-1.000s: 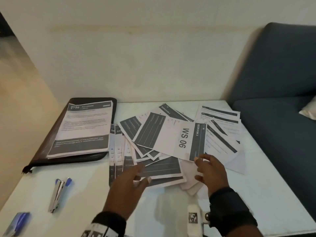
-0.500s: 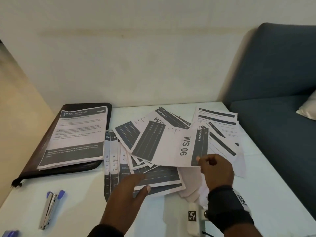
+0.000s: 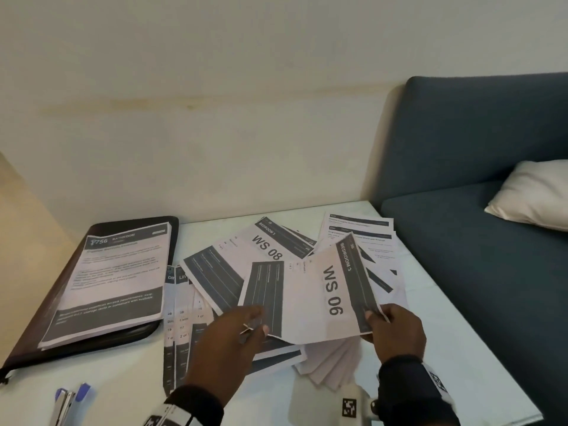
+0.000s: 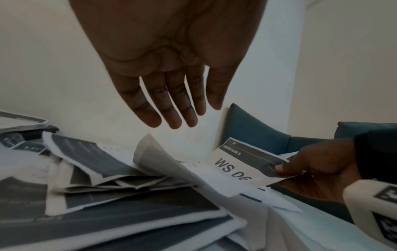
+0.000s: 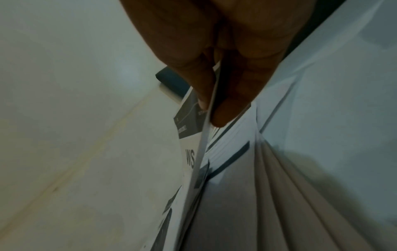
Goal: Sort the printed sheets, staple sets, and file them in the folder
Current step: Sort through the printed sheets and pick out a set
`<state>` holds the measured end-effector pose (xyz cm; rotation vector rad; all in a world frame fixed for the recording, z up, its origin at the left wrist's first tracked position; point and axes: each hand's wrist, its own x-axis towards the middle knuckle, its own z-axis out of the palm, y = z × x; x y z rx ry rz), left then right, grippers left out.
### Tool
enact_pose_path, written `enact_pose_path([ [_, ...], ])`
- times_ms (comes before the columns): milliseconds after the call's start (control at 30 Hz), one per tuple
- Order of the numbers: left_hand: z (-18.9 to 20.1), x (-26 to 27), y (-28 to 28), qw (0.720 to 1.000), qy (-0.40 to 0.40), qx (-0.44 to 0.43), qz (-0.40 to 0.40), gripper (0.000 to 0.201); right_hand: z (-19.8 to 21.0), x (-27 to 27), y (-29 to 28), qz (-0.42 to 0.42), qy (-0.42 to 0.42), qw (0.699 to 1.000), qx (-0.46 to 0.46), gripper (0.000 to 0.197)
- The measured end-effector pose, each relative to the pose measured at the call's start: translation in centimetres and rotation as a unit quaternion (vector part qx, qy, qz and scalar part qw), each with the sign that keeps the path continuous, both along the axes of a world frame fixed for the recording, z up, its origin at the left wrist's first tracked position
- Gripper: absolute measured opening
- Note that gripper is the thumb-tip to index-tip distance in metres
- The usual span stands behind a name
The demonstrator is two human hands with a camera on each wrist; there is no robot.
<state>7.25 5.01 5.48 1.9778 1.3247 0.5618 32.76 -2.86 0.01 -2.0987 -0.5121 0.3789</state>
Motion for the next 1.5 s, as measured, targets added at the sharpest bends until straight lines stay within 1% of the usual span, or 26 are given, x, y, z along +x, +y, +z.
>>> enact_pose_path([
  [100, 1.2, 0.9, 0.9, 0.999, 0.006, 0.037, -0.011, 0.03, 1.6, 0.1, -0.4, 0.027, -0.014, 0.999, 0.035, 0.018],
  [233, 2.9, 1.9, 2.2, 0.998, -0.009, 0.048, -0.026, 0.038, 3.6, -0.6, -0.5, 0.085, -0.056, 0.993, 0.06, 0.02],
  [267, 3.2, 2.2, 2.7, 0.998, -0.009, 0.059, -0.036, 0.045, 4.2, -0.8, -0.6, 0.105, -0.064, 0.99, 0.063, 0.022],
  [333, 3.9, 2.5, 3.8, 0.997, -0.016, 0.059, -0.053, 0.069, 5.6, -1.2, -1.0, 0.164, -0.057, 0.981, 0.084, 0.025],
  [433, 4.4, 2.5, 5.8, 0.998, -0.016, 0.017, -0.062, 0.104, 8.0, -1.8, -1.8, 0.29, -0.04, 0.951, 0.1, 0.023],
  [500, 4.8, 2.1, 7.0, 0.997, -0.027, -0.012, -0.07, 0.109, 8.9, -1.6, -2.2, 0.328, -0.034, 0.937, 0.117, 0.021],
  [533, 5.0, 1.9, 7.4, 0.996, -0.048, -0.028, -0.071, 0.104, 9.2, -1.4, -2.4, 0.335, -0.027, 0.932, 0.136, 0.021],
  [567, 4.8, 1.5, 7.9, 0.995, -0.065, -0.036, -0.074, 0.091, 9.3, -1.2, -2.5, 0.334, -0.013, 0.929, 0.157, 0.023],
  [600, 4.7, 1.2, 8.0, 0.994, -0.064, -0.034, -0.079, 0.071, 9.4, -1.1, -2.5, 0.322, -0.002, 0.93, 0.179, 0.024],
  [667, 4.4, 0.8, 7.5, 0.996, -0.027, -0.013, -0.087, 0.028, 9.3, -1.1, -2.4, 0.256, 0.018, 0.94, 0.223, 0.017],
  [700, 4.0, 0.5, 7.1, 0.996, -0.021, -0.006, -0.084, 0.016, 9.2, -1.2, -2.2, 0.207, 0.047, 0.947, 0.243, 0.011],
  [733, 3.7, 0.2, 6.4, 0.997, -0.032, -0.01, -0.072, 0.014, 9.0, -1.5, -2.0, 0.161, 0.101, 0.948, 0.256, 0.008],
  [767, 3.4, 0.0, 5.7, 0.997, -0.057, -0.017, -0.052, 0.018, 8.9, -1.7, -1.8, 0.134, 0.166, 0.942, 0.259, 0.012],
  [800, 3.2, -0.3, 5.0, 0.996, -0.084, -0.024, -0.028, 0.021, 8.6, -2.2, -1.5, 0.129, 0.23, 0.932, 0.249, 0.017],
  [833, 2.9, -0.5, 4.4, 0.993, -0.114, -0.029, -0.002, 0.023, 8.2, -2.5, -1.3, 0.138, 0.268, 0.926, 0.227, 0.02],
  [867, 2.7, -0.6, 3.8, 0.989, -0.14, -0.038, 0.025, 0.022, 7.9, -2.8, -1.2, 0.153, 0.28, 0.928, 0.192, 0.021],
  [967, 1.6, -1.2, 2.7, 0.975, -0.189, -0.062, 0.097, 0.019, 6.6, -4.0, -0.8, 0.196, 0.248, 0.945, 0.084, 0.015],
  [1067, 0.2, -2.2, 2.0, 0.961, -0.214, -0.095, 0.148, 0.022, 5.6, -4.8, -0.7, 0.214, 0.234, 0.948, 0.033, 0.014],
  [1100, -0.2, -2.5, 1.5, 0.955, -0.226, -0.114, 0.153, 0.022, 5.4, -5.2, -0.8, 0.217, 0.228, 0.949, 0.019, 0.012],
  [1167, -1.4, -3.6, 0.2, 0.946, -0.242, -0.171, 0.133, 0.023, 4.9, -5.7, -0.9, 0.22, 0.2, 0.955, -0.017, 0.008],
  [1200, -2.2, -4.2, -0.5, 0.947, -0.232, -0.193, 0.114, 0.026, 4.5, -5.9, -1.2, 0.225, 0.187, 0.956, -0.036, 0.01],
  [1267, -3.9, -5.6, -1.9, 0.951, -0.202, -0.218, 0.084, 0.037, 4.0, -6.4, -1.8, 0.237, 0.203, 0.948, -0.064, 0.014],
  [1333, -5.5, -6.8, -3.0, 0.954, -0.183, -0.227, 0.073, 0.039, 3.5, -7.0, -2.5, 0.253, 0.219, 0.939, -0.081, 0.014],
  [1400, -6.2, -7.2, -3.4, 0.955, -0.166, -0.231, 0.083, 0.029, 3.3, -7.4, -3.4, 0.259, 0.176, 0.944, -0.1, 0.007],
  [1467, -5.8, -6.9, -3.3, 0.95, -0.165, -0.241, 0.11, 0.01, 3.1, -7.5, -4.4, 0.223, 0.143, 0.96, -0.094, 0.009],
  [1500, -5.3, -6.6, -3.1, 0.948, -0.172, -0.241, 0.116, 0.007, 3.0, -7.3, -4.8, 0.194, 0.138, 0.967, -0.088, 0.01],
])
